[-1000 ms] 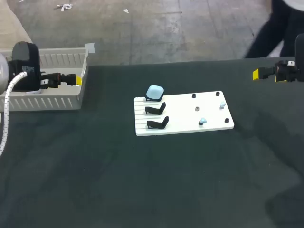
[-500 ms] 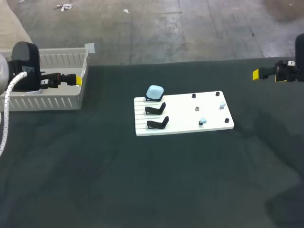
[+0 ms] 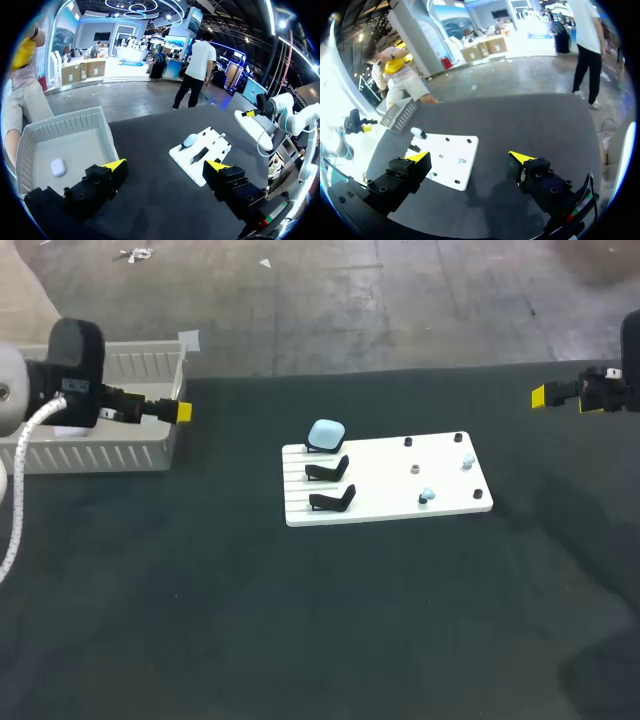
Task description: Pick up each earbud case from the left stands, insert the matching earbuds, close the lid, and place the case in the box.
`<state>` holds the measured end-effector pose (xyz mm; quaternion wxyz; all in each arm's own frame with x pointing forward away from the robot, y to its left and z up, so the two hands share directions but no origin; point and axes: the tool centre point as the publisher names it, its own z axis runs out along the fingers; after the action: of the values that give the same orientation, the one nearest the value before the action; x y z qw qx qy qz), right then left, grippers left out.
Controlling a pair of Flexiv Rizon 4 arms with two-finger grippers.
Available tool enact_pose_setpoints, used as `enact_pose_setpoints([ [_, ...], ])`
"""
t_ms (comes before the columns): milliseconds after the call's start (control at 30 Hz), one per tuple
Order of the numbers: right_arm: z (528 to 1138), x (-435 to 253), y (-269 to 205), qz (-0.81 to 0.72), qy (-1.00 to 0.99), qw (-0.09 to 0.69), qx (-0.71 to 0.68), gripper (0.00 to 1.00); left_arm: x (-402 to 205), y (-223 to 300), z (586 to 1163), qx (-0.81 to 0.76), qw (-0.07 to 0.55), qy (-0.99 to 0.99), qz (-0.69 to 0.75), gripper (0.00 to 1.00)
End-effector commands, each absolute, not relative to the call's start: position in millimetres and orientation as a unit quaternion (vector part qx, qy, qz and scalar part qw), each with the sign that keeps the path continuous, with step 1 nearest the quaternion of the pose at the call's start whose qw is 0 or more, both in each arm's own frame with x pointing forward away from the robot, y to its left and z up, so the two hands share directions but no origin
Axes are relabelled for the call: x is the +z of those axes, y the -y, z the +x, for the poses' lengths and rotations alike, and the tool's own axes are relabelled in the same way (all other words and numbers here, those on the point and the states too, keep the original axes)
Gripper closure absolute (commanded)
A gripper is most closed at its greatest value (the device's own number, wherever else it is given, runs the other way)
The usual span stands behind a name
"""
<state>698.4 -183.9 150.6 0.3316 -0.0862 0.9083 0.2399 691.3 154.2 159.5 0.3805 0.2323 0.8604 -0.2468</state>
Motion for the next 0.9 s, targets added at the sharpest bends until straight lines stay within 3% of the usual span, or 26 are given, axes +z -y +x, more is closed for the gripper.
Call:
enact_pose_setpoints([
  [33,699.2,150.0,184.3,-0.087,-0.908,0.331,0.241,0.00,163.1,-156.3,682.9,-0.361,0.476,-0.689,0.411,0.00],
  [900,699.2,150.0,184.3,-0.087,-0.908,0.331,0.241,0.00,170.0,-135.3,672.9,-0.332,0.453,-0.685,0.464,0.00],
])
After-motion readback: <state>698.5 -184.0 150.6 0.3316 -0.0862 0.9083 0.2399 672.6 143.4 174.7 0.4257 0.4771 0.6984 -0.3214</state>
